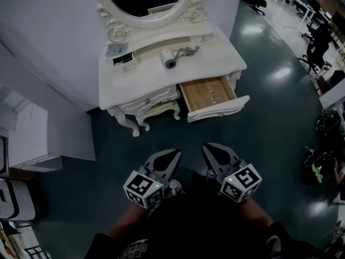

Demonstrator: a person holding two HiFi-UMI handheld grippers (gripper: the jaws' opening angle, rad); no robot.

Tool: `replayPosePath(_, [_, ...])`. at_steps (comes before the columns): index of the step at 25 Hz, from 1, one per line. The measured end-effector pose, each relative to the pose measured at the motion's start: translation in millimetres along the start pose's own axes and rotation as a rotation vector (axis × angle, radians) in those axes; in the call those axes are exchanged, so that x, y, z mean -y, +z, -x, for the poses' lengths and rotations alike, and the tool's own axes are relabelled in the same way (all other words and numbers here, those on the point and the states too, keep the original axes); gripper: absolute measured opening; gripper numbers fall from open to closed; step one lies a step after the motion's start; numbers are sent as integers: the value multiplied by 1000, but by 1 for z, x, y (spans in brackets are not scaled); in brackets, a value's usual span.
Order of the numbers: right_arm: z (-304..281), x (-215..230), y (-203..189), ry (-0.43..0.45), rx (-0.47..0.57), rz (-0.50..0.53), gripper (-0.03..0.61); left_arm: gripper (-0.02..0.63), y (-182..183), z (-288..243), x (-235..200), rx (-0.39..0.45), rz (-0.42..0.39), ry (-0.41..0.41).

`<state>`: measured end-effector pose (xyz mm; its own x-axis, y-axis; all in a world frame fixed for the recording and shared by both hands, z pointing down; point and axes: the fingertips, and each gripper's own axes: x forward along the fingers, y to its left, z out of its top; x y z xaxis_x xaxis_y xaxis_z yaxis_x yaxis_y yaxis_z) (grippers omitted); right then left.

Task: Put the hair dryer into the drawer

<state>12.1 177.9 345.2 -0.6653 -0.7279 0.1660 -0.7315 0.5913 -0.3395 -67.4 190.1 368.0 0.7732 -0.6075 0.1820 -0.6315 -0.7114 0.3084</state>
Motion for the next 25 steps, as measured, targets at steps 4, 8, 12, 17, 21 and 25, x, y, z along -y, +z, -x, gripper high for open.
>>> replayPosePath(4, [2, 16, 11, 12, -8, 18, 29, 3, 6, -17, 3, 14, 8, 5])
replayPosePath(8, [3, 35, 20, 25, -19, 25, 29, 3, 10, -37, 5, 8, 13, 22])
replayPosePath(12, [2, 55, 28, 46, -27, 31, 29, 3, 16, -57, 6, 9, 9, 47])
replayPosePath(17, [4, 85, 33, 74, -35, 40, 29, 3, 16, -84, 9, -3, 10, 90])
replayPosePath(21, [7, 107, 41, 102, -37, 54, 29, 3, 15, -106, 13, 4, 23, 114])
replayPosePath(25, [15, 124, 52, 134, -36, 77, 29, 3, 20, -130, 21, 22, 29, 142])
